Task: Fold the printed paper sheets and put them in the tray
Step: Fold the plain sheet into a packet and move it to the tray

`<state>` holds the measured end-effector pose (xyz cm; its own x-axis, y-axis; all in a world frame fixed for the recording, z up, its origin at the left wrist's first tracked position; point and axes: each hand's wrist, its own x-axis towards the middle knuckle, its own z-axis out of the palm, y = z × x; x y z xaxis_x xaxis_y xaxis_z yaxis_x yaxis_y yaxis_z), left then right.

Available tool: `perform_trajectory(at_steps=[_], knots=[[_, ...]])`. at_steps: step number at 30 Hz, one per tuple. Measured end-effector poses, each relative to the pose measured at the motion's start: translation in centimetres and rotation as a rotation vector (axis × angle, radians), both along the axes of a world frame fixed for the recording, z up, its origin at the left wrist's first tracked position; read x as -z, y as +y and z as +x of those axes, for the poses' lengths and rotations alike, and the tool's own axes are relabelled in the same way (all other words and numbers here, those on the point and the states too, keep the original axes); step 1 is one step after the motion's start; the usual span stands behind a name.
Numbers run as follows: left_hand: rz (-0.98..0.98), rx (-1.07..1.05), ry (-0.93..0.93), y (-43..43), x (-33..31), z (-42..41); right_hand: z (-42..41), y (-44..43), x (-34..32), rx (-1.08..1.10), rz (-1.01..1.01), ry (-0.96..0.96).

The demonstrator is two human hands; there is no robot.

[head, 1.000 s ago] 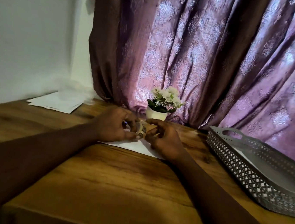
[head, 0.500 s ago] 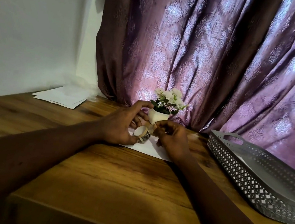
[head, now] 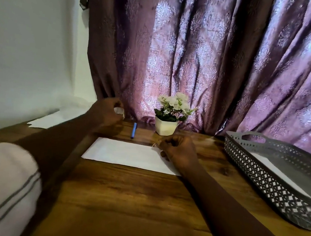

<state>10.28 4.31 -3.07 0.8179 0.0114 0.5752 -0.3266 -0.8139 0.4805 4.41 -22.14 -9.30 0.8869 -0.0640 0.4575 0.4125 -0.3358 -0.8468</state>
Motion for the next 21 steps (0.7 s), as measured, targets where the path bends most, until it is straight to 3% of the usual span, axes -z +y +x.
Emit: perform_trajectory(at_steps=[2, 6, 12, 14, 19, 21], knots=[[0.000, -0.073, 0.044, 0.3, 1.3, 2.0, 0.5, -0.1, 0.2, -0.032, 0.055, 0.032], [0.204, -0.123, 0.154, 0.2, 4.4, 3.4, 1.3, 0.0, 0.6, -0.060, 0.076, 0.081], [0.248, -0.192, 0.025, -0.8, 3.3, 0.5, 0.7, 0.2, 0.3, -0.017, 0.042, 0.093], [0.230, -0.095, 0.023, -2.7, 2.3, -1.1, 0.3, 0.1, 0.1, -0.013, 0.078, 0.085], [0.256, 0.423, 0.058, -7.9, 2.9, -6.3, -1.5, -1.3, -1.9, 0.059, 0.108, 0.044], [0.268, 0.497, 0.054, -9.3, 4.0, -7.1, -2.5, -2.2, -2.4, 0.115, 0.152, 0.054]])
